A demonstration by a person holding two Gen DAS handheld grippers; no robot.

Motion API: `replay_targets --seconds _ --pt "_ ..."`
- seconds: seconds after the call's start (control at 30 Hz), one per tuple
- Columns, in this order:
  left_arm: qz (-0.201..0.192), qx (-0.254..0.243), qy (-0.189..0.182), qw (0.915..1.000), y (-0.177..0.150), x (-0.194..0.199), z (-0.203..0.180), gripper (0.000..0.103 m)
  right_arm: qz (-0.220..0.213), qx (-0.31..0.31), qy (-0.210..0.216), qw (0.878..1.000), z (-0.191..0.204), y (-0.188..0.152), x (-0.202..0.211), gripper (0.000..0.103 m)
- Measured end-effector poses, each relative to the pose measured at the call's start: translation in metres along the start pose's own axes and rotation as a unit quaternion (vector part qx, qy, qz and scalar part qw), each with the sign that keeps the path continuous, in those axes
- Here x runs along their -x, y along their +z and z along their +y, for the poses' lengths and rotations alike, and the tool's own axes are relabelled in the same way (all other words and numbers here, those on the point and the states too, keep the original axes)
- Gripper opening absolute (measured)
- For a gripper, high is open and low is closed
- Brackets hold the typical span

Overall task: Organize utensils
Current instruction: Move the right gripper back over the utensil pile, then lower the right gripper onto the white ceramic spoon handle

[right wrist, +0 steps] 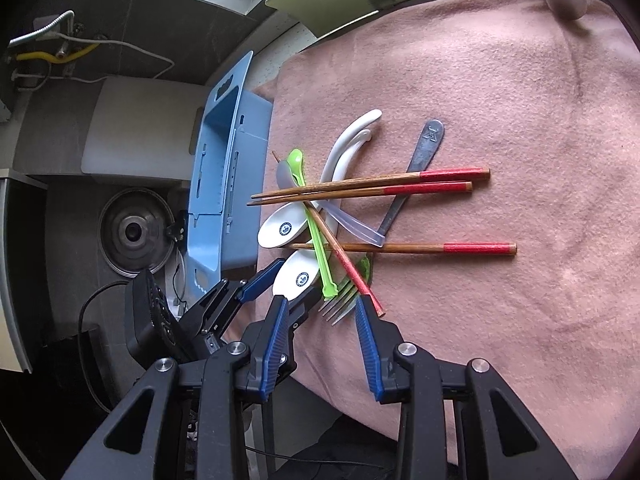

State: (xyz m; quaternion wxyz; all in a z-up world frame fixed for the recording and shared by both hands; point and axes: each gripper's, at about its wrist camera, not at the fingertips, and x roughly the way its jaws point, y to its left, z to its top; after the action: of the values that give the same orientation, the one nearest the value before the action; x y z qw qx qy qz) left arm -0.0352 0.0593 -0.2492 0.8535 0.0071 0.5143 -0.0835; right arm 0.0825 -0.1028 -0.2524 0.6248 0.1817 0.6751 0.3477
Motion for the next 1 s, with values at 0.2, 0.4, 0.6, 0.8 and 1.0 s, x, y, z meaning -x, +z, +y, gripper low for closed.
replay_targets --seconds 0.2,0.4,0.6,0.8,1.0 --pt "0.007 -0.004 -0.006 1.0000 0.005 -0.004 -0.003 0.046 -0.003 0.000 -0.006 1.000 -0.003 0.001 0.001 0.032" --pt "0.018 -0.001 -0.007 0.9998 0.008 -0.006 -0.001 0.040 0.001 -0.003 -0.011 1.000 -0.007 0.001 0.000 0.032" --pt "0.025 -0.005 -0.006 0.9997 0.007 -0.004 -0.003 0.040 0.005 0.000 0.001 1.000 -0.002 0.000 -0.001 0.032" --pt "0.028 0.003 -0.014 0.9995 -0.002 0.005 -0.001 0.039 0.014 0.015 0.012 1.000 0.015 0.004 -0.011 0.032" --pt "0.024 0.015 -0.019 0.9994 -0.016 0.015 0.001 0.039 0.048 0.021 0.027 0.998 0.038 0.007 -0.042 0.032"
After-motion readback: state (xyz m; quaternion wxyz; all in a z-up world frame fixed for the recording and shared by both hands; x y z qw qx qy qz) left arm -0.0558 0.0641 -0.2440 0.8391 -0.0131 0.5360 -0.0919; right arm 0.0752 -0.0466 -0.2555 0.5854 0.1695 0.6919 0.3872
